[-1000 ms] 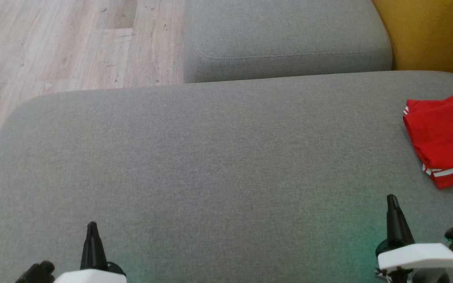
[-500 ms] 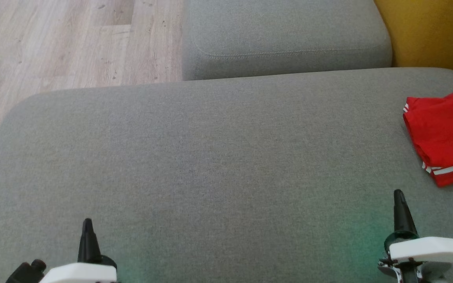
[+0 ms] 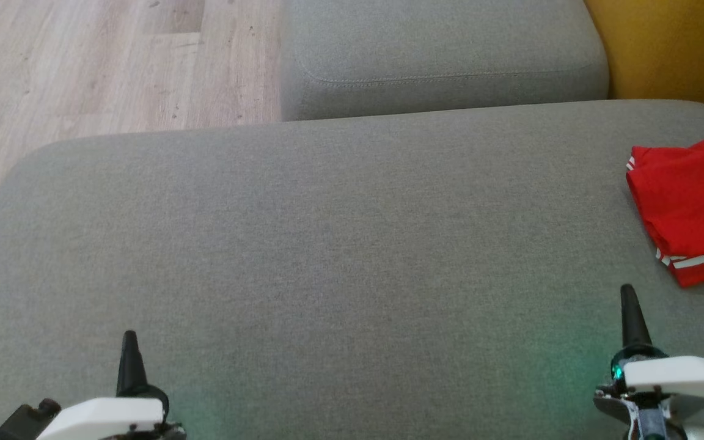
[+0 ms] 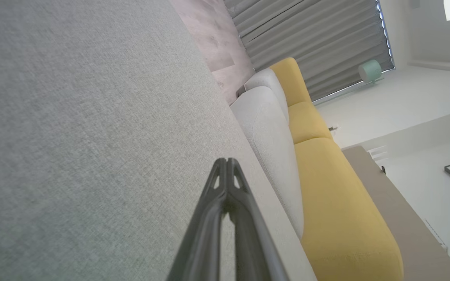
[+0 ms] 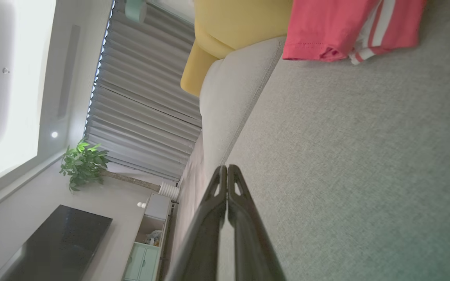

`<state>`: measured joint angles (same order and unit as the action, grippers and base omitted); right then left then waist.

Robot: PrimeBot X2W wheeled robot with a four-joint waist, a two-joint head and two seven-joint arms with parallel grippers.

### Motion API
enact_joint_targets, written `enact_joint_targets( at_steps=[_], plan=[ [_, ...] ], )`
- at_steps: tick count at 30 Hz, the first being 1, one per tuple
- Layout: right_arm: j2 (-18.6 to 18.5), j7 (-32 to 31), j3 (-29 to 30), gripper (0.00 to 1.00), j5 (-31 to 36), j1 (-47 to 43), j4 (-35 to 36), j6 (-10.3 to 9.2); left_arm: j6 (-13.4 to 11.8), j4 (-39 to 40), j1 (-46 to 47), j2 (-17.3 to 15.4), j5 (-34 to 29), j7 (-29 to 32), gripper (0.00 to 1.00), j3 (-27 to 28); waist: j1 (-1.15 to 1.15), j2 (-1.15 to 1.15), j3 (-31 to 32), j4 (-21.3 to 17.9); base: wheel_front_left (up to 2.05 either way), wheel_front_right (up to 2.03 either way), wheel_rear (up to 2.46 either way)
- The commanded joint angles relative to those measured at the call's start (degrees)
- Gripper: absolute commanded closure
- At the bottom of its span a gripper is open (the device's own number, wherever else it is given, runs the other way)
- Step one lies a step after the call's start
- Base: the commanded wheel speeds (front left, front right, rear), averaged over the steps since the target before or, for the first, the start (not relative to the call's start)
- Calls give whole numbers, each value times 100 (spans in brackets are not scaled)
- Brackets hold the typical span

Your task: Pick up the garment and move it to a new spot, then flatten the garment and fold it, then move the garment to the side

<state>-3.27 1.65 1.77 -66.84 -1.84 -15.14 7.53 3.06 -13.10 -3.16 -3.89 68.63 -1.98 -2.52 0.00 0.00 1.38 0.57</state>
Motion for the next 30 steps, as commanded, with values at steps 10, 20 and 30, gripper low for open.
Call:
enact_joint_targets(
  at_steps=[10, 20, 30],
  plan=[
    [-112, -206, 34, 100, -876, 458, 161, -3, 159, 82, 518, -80, 817, 203, 100, 321, 0, 0, -47, -17, 0, 0, 0],
    [-111, -357, 114, 100, -1498, 569, 149, -4, 256, 26, 653, -76, 1407, 358, 100, 439, 0, 0, -84, -31, 0, 0, 0],
    [-108, -527, 206, 100, -2190, 693, 135, -4, 363, -37, 804, -70, 2063, 532, 100, 573, 0, 0, -125, -46, 0, 0, 0]
  ],
)
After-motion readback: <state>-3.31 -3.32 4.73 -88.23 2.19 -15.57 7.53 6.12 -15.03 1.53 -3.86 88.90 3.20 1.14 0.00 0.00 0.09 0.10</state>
